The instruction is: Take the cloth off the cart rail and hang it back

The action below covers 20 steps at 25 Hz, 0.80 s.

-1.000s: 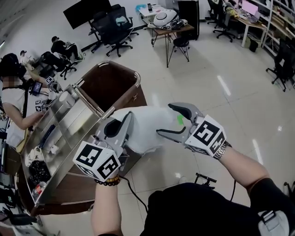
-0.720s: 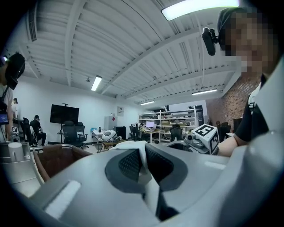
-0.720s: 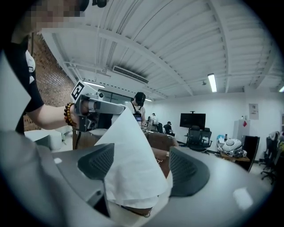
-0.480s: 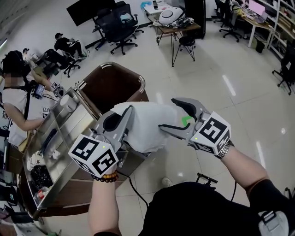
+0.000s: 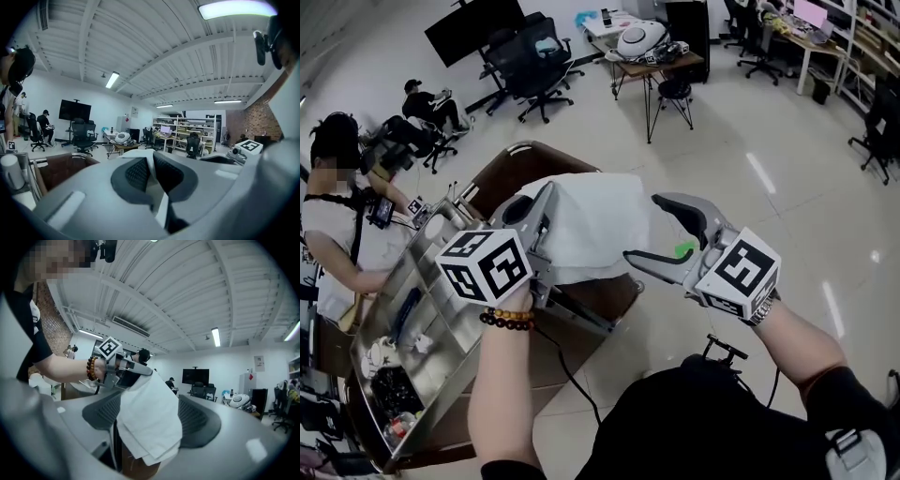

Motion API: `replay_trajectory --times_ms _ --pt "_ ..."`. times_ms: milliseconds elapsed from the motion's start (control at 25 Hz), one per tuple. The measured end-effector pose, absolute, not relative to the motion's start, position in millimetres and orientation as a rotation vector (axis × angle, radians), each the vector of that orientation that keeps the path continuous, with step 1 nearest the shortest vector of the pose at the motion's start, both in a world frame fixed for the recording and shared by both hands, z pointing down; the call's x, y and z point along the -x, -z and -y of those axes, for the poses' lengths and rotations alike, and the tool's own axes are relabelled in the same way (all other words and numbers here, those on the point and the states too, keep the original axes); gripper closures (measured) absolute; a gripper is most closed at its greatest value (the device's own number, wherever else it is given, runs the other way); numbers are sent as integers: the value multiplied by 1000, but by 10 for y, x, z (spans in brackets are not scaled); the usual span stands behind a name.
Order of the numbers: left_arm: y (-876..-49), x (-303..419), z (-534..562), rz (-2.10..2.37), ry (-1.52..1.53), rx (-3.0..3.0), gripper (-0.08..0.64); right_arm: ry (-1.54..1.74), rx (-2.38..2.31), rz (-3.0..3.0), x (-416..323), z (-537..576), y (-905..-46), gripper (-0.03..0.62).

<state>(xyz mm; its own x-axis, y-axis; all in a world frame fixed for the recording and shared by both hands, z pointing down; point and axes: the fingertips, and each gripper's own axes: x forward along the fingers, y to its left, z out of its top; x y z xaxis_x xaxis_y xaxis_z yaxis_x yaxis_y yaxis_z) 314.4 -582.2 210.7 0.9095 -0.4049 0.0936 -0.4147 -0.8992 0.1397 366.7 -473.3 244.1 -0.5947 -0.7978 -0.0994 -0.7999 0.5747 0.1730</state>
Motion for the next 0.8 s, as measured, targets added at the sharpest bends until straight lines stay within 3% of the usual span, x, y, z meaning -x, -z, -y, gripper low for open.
replay_trajectory --times_ms 560,800 --pt "-3111 -2959 7418 970 -274 -2637 540 -271 1266 -2853 -3867 5736 -2675 219" --pt "-3527 -3038 7807 983 -453 -2534 471 -211 1144 -2901 -4034 6234 -2906 219"
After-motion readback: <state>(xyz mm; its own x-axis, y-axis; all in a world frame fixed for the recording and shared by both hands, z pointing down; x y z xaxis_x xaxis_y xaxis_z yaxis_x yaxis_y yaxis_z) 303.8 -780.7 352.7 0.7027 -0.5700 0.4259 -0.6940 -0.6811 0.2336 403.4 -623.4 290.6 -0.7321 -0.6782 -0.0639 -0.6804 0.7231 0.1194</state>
